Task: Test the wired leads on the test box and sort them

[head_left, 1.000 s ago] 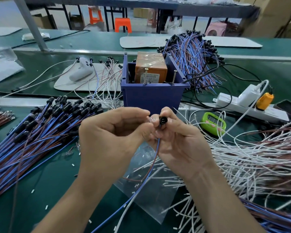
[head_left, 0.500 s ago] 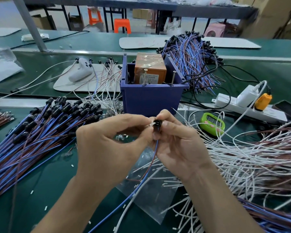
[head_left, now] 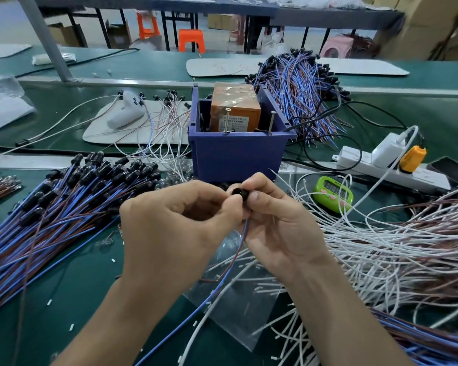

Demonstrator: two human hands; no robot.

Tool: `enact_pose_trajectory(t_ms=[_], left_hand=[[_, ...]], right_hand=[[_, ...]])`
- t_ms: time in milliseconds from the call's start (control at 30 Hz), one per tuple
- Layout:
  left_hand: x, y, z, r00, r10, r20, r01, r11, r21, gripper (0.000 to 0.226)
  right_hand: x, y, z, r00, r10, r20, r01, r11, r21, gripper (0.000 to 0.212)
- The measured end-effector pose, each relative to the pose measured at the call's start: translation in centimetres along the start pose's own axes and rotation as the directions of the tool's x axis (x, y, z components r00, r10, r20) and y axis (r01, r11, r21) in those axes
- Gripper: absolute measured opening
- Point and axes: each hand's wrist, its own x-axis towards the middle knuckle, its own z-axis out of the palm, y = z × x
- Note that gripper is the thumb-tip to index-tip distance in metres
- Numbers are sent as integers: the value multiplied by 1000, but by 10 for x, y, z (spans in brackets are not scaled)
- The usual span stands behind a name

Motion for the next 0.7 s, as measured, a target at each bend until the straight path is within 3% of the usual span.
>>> enact_pose_trajectory(t_ms=[267, 433, 567, 700], left_hand=[[1, 1, 1, 1000, 14, -15, -14, 999, -34, 20], [1, -3, 2, 999, -42, -14, 40, 993, -108, 4], [1, -5, 4, 999, -37, -2, 36, 993, -115, 14], [2, -10, 3, 999, -23, 28, 28, 987, -158, 11]], right_hand=[[-1, 0, -1, 1000, -13, 9, 13, 1000, 23, 10], [0, 2, -4, 999, -22, 34, 21, 999, 36, 10], [0, 3, -7, 996, -39, 81, 36, 998, 43, 13], [0, 3, -9, 992, -52, 115, 51, 999, 8, 21]])
